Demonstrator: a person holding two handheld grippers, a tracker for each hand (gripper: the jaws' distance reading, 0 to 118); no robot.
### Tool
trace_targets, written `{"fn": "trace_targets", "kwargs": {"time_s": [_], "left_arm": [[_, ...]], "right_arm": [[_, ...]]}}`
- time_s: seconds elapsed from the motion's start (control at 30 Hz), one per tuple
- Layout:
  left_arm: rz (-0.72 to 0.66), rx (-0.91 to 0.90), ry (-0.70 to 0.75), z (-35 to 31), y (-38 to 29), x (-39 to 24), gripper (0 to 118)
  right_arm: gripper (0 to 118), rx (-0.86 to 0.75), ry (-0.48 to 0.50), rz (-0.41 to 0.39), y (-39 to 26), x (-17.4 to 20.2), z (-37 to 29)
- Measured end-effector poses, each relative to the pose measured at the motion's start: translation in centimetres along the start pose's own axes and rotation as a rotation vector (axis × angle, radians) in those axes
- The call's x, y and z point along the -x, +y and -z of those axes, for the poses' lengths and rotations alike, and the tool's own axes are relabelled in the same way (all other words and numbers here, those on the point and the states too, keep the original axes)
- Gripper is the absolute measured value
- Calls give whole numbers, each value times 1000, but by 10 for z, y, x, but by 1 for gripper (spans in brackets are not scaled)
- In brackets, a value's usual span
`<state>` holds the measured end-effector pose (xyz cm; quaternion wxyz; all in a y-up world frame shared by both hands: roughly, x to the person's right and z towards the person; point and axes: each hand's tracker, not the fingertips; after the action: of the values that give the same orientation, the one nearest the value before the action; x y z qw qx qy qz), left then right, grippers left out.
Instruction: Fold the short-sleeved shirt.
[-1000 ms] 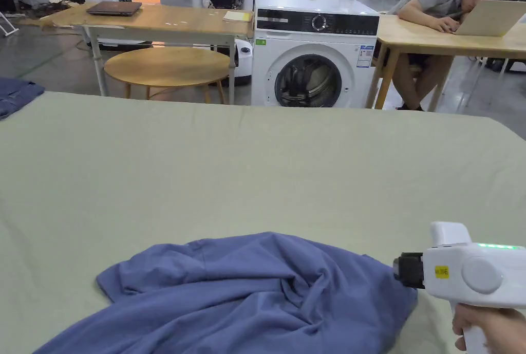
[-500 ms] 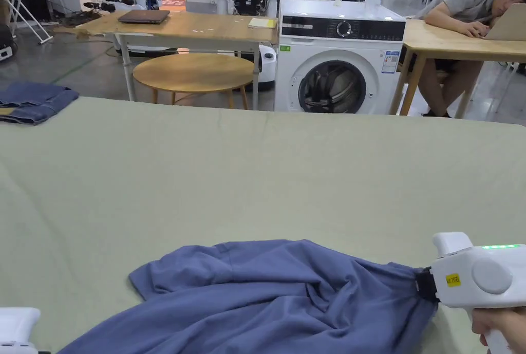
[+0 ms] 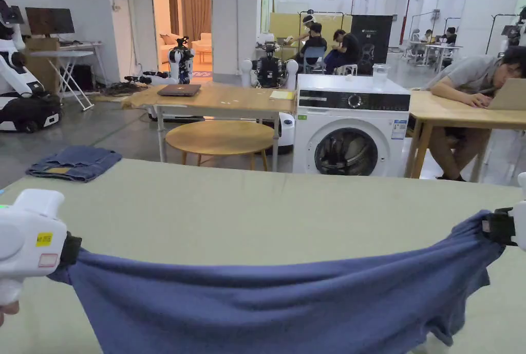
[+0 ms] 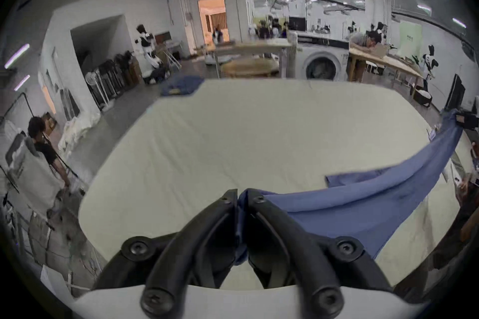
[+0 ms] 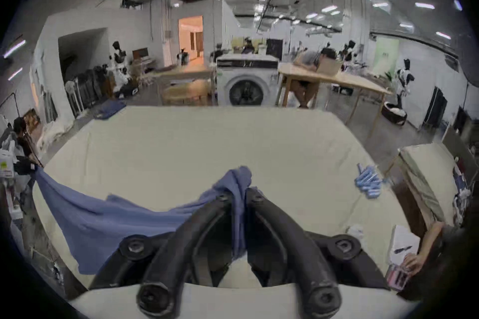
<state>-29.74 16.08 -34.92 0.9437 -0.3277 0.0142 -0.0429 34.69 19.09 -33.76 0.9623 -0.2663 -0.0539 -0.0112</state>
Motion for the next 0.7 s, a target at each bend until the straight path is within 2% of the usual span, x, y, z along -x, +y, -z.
{"fn": "trace_targets", "kwargs": {"time_s": [0.23, 0.37, 0.5, 0.7], "left_arm": [[-32, -135, 19, -33, 75, -6, 1], [20, -175, 78, -33, 118, -23, 1], [19, -197, 113, -17, 157, -35, 1], [3, -225, 159, 21, 201, -48, 1]], "right_arm": [[6, -85, -29, 81, 48, -21, -25], [6, -122, -54, 89, 84, -21, -25], [6, -164, -96, 51, 118, -14, -14], [6, -187, -128, 62, 156, -12, 24]]}}
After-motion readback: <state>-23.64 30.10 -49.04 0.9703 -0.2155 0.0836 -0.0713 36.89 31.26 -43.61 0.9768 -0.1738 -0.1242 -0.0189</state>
